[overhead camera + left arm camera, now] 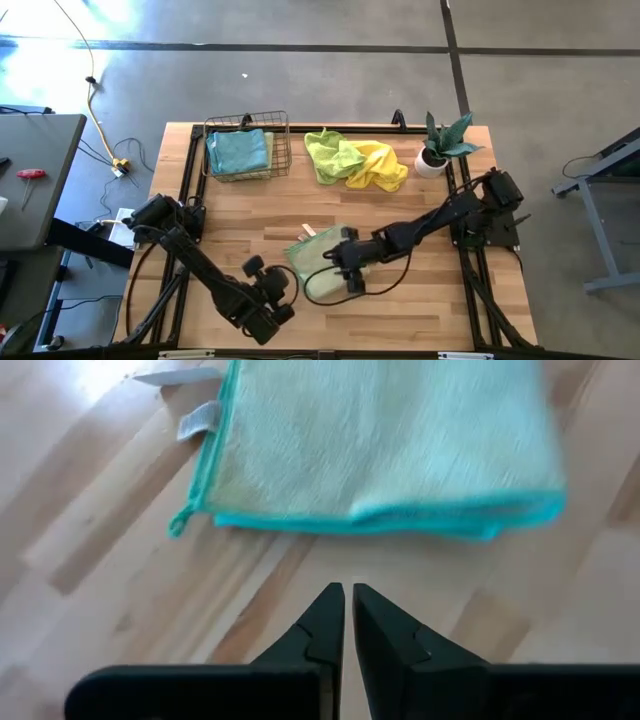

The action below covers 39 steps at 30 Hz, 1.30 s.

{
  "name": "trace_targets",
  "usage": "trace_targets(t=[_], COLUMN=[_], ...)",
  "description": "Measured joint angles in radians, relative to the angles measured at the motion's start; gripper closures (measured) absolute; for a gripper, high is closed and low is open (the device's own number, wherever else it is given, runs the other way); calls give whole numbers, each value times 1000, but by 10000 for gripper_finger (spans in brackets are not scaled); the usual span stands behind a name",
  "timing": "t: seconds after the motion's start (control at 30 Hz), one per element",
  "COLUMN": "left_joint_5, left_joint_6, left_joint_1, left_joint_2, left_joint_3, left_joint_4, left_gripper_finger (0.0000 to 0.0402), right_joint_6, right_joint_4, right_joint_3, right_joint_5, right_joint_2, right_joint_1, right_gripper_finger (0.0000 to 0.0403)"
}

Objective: Fold microfiber towels
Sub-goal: Put the folded green towel into the wire basket

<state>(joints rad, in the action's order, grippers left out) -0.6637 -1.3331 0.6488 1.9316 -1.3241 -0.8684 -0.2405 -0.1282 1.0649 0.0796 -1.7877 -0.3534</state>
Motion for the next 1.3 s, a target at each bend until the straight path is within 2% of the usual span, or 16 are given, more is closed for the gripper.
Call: trace_targets(t=[0.17, 0.47, 0.6, 0.7, 0.8, 0.9, 0.97, 1.03, 1.2, 1.3], left_joint_5=[-22, 8, 73, 134, 201, 285, 313, 310, 246, 207], left_joint_6=[-75, -348, -454, -437, -315, -181, -162, -202, -413, -511], left_joint_1=[-3, -43, -76, -109, -138, -176, -202, -225, -225, -204], left_joint_2=[0, 0, -1, -46, -116, -190, -233, -252, -266, -222], left_joint_3=[31, 113, 161, 206, 278, 376, 458, 535, 694, 715], left_joint_4=[108, 182, 181, 197, 341, 622, 747, 858, 1070, 1150], left_gripper_finger=[384, 361, 337, 321, 313, 311, 311, 311, 311, 311], right_joint_6=[69, 190, 223, 222, 201, 199, 203, 170, 66, 24], right_joint_4=[-166, -340, -429, -526, -592, -566, -540, -539, -407, -313], right_joint_3=[0, 0, 0, 0, 0, -43, -99, -161, -332, -414], right_joint_5=[90, 195, 251, 274, 299, 296, 293, 290, 289, 279], right_joint_2=[1, 32, 88, 144, 193, 239, 273, 318, 445, 519], right_joint_1=[3, 10, 38, 72, 106, 128, 140, 150, 157, 155], right_gripper_finger=[222, 222, 222, 222, 222, 222, 222, 222, 222, 222])
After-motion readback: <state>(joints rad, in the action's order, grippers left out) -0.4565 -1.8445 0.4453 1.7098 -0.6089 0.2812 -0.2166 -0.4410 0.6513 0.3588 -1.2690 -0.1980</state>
